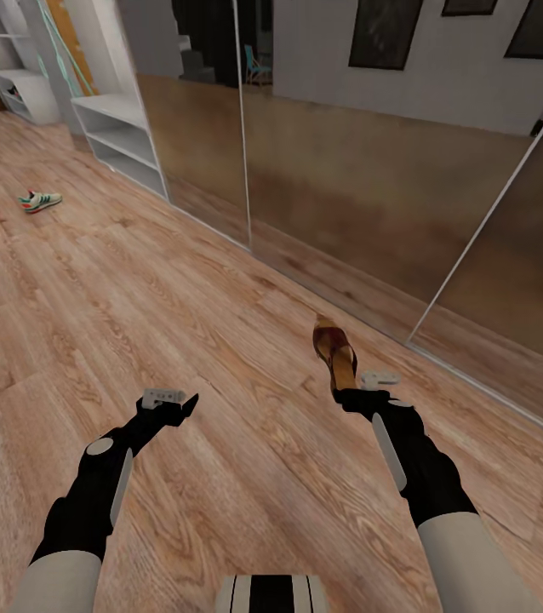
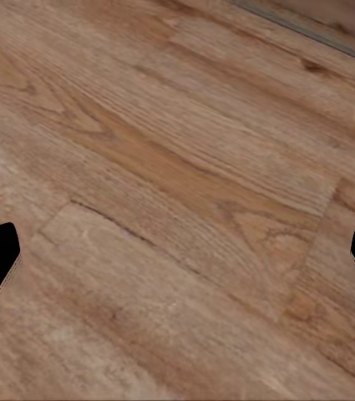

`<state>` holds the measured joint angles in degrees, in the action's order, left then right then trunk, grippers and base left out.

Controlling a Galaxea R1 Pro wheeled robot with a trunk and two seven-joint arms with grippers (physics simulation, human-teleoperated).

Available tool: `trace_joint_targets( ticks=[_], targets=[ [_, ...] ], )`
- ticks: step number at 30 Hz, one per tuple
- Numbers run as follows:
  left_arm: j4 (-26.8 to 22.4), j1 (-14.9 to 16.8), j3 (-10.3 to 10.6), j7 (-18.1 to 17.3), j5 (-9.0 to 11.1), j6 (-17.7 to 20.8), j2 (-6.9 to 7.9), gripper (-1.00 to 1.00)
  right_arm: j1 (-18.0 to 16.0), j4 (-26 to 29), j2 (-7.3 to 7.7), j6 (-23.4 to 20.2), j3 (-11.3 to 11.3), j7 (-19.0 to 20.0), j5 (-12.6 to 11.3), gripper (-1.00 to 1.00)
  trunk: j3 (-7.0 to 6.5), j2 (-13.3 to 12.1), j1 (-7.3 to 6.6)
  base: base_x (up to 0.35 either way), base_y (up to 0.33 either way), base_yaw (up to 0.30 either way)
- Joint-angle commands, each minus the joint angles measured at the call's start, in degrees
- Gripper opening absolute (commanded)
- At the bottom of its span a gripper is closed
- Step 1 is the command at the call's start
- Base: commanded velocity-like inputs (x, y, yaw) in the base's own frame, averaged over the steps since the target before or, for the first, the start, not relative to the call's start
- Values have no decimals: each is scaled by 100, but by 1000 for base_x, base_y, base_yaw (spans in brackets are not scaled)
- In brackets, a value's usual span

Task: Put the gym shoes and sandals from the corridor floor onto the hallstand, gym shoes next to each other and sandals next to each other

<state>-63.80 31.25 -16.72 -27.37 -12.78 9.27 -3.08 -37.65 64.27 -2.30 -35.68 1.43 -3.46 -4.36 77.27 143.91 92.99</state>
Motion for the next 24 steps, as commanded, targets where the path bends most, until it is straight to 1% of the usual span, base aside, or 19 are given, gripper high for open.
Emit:
trace_joint_targets(
  ticks=[1,24],
  targets=[
    [-10,4,-24,-49,-31,31,-8,100,-2,6,1,-27,6,-49,-65,-100,-28,0,-3,0,0,0],
    [-9,4,-24,-49,-31,31,-9,100,-2,6,1,-27,6,-49,-65,-100,-753,-31,-63,0,0,0]
  ],
)
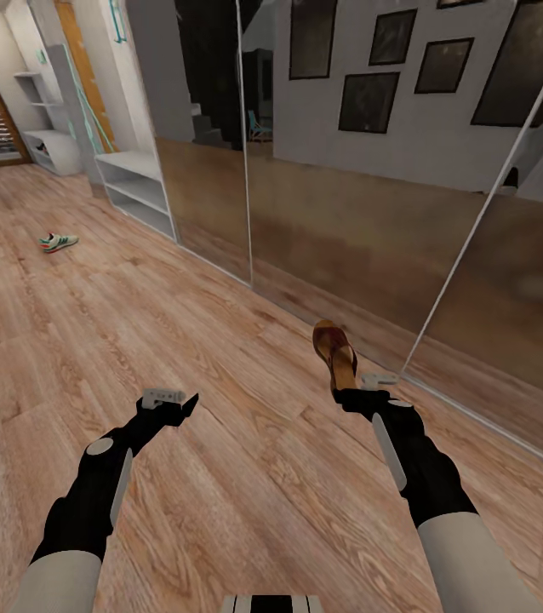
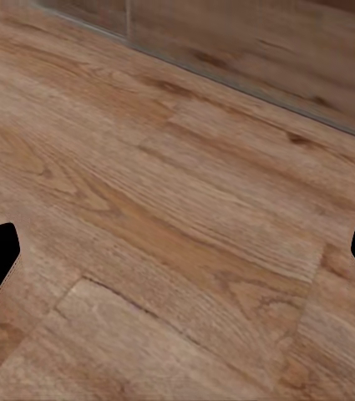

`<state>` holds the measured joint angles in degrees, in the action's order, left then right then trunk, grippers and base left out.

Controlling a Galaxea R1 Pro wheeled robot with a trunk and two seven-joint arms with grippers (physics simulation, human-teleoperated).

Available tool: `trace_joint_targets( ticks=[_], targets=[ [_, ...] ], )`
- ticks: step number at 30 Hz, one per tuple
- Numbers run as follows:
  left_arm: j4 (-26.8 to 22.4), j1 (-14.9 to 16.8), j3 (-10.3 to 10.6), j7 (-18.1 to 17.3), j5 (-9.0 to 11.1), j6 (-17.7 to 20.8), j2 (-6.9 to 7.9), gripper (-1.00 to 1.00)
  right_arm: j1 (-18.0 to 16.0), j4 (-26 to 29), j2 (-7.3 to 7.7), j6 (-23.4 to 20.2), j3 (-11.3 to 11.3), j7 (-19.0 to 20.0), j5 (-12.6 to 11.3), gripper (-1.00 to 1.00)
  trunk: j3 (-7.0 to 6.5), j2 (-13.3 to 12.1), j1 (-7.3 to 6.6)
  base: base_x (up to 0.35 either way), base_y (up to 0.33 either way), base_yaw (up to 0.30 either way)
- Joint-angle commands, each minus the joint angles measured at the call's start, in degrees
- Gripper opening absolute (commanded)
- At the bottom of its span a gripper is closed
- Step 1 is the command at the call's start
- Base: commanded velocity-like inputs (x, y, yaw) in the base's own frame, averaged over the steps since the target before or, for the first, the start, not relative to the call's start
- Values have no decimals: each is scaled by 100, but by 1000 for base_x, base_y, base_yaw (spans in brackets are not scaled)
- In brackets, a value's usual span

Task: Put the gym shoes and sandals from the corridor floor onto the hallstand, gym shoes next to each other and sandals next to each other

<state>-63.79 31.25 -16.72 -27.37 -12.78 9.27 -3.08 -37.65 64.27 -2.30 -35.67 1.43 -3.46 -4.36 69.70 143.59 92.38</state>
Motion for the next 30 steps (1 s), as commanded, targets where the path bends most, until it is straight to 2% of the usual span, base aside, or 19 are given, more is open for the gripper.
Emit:
trace_joint_targets(
  ticks=[1,27,30],
  targets=[
    [-9,4,-24,-49,-31,31,-6,100,-3,6,1,-27,6,-49,-65,-100,-28,0,-3,0,0,0],
    [-2,4,-24,-49,-31,31,-8,100,0,6,1,-27,6,-49,-65,-100,-848,-35,-70,0,0,0],
    [-2,4,-24,-49,-31,31,-8,100,-2,6,1,-27,6,-49,-67,-100,-912,-115,-114,0,0,0]
  ],
)
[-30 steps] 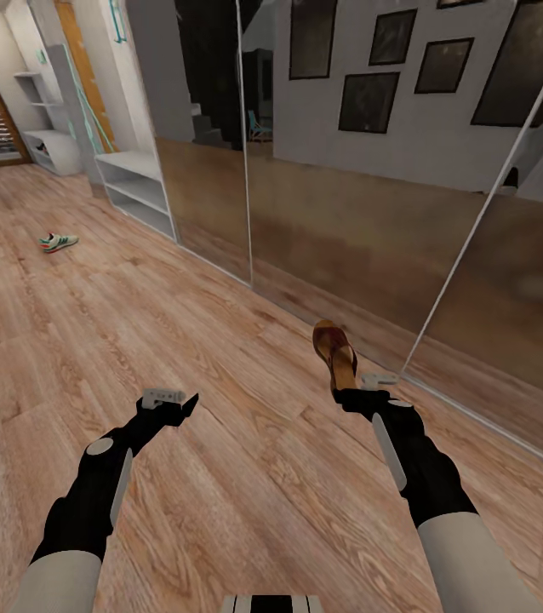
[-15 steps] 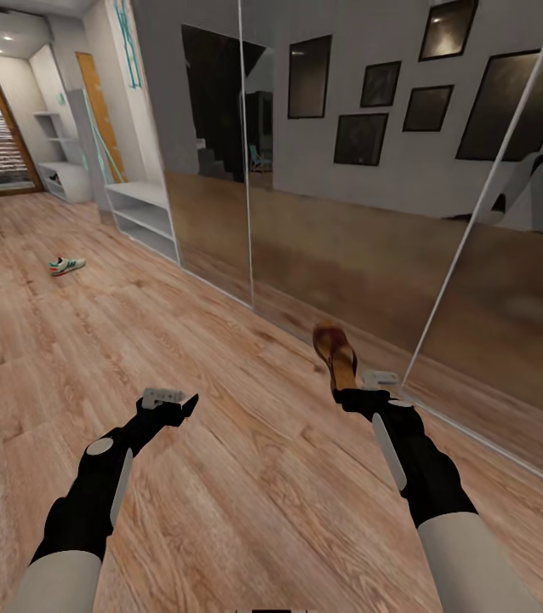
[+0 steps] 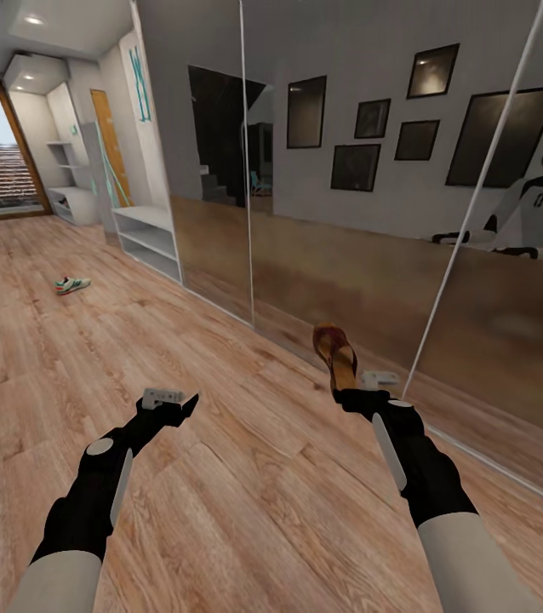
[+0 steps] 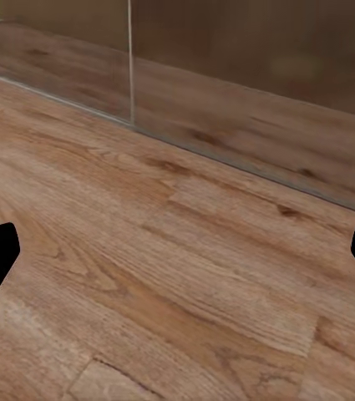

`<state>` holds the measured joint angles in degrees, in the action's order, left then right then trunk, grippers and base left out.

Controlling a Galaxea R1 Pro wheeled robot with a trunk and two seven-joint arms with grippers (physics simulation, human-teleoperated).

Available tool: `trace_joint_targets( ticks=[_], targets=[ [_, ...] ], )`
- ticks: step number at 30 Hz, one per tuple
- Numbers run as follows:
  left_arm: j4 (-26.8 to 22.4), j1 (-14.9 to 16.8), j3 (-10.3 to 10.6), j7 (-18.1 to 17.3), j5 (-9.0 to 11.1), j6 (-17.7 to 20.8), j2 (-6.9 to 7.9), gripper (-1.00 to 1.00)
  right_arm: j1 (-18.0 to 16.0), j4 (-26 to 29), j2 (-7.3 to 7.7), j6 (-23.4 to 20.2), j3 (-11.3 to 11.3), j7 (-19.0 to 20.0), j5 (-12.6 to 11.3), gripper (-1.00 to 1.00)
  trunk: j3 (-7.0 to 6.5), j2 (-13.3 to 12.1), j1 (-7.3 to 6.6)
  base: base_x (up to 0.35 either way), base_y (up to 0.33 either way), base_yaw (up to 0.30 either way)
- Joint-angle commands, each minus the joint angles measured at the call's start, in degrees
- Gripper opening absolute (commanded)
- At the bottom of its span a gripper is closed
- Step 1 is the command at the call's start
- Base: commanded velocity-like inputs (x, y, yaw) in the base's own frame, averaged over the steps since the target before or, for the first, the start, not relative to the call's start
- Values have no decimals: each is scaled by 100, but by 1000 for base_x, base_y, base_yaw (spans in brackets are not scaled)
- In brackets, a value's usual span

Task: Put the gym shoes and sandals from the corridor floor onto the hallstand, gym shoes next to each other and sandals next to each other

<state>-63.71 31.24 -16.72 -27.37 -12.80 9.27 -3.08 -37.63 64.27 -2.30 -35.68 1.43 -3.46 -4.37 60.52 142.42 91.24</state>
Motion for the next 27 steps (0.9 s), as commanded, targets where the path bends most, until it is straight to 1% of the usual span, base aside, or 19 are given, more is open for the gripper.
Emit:
trace_joint_targets(
  ticks=[1,21,27],
  targets=[
    [-10,5,-24,-49,-30,31,-8,100,-3,7,1,-27,7,-49,-65,-100,-4,2,-1,0,0,0],
    [-11,5,-25,-57,-23,25,-8,100,-3,3,1,-22,7,-49,-68,-100,-193,2,-1,2,0,0],
    [-10,5,-24,-58,-21,31,-8,100,-7,-1,1,-25,7,-49,-71,-100,-249,2,-1,212,62,0]
  ],
)
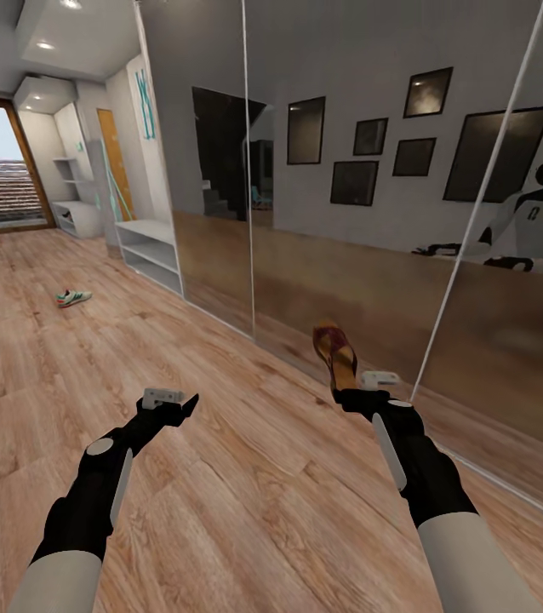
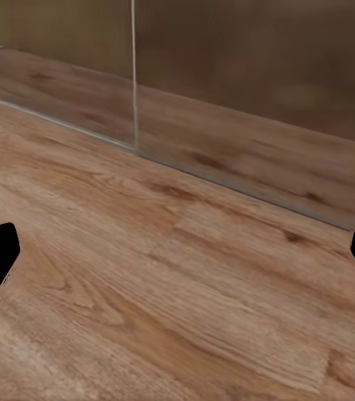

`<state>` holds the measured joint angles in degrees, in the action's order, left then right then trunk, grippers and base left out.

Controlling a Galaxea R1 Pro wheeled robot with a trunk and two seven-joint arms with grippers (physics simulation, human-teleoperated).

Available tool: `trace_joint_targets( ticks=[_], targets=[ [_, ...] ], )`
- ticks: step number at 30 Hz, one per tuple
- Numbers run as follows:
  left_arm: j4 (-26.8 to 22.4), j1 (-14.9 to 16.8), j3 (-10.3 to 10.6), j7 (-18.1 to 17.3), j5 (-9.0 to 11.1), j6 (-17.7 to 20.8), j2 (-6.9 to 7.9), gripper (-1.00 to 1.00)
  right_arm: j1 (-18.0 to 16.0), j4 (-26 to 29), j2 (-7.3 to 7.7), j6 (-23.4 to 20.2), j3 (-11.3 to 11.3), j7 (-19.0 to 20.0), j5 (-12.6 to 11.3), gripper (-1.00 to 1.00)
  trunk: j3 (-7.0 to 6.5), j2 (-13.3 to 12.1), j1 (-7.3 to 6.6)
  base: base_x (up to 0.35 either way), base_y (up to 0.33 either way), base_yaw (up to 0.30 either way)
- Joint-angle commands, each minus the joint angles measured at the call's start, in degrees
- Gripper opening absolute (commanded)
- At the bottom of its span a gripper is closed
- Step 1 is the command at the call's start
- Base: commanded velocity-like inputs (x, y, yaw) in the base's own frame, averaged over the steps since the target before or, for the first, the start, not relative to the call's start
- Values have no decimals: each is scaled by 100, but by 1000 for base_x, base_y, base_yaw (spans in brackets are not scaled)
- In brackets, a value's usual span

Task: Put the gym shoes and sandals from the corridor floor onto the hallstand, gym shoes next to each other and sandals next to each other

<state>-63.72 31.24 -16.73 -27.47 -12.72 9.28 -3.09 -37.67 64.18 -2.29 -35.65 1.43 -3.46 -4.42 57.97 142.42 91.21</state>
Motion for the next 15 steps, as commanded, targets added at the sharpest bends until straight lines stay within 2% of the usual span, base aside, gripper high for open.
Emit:
trace_joint_targets(
  ticks=[1,15],
  targets=[
    [-9,4,-24,-48,-29,30,-8,100,-3,7,1,-27,6,-49,-66,-100,-4,2,2,293,139,0],
    [-9,4,-33,-48,5,26,-8,100,-1,7,-2,-26,9,-49,-67,-100,-136,2,2,304,178,0]
  ],
)
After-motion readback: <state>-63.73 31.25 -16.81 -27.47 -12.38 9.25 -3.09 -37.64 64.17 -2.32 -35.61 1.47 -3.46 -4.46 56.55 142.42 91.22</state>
